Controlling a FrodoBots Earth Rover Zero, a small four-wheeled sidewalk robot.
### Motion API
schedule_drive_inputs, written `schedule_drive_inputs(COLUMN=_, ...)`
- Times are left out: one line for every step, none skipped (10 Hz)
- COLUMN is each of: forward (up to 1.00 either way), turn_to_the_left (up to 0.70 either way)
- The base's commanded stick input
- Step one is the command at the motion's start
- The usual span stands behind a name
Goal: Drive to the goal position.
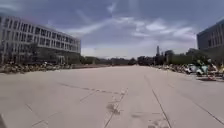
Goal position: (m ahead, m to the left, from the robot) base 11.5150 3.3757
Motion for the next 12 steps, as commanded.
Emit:
schedule_drive_inputs(forward=0.60, turn_to_the_left=0.00)
schedule_drive_inputs(forward=0.60, turn_to_the_left=0.00)
schedule_drive_inputs(forward=0.60, turn_to_the_left=0.00)
schedule_drive_inputs(forward=0.60, turn_to_the_left=0.00)
schedule_drive_inputs(forward=0.60, turn_to_the_left=0.00)
schedule_drive_inputs(forward=0.60, turn_to_the_left=0.00)
schedule_drive_inputs(forward=0.60, turn_to_the_left=0.00)
schedule_drive_inputs(forward=0.60, turn_to_the_left=0.00)
schedule_drive_inputs(forward=0.60, turn_to_the_left=0.00)
schedule_drive_inputs(forward=0.60, turn_to_the_left=0.00)
schedule_drive_inputs(forward=0.60, turn_to_the_left=0.00)
schedule_drive_inputs(forward=0.60, turn_to_the_left=0.00)
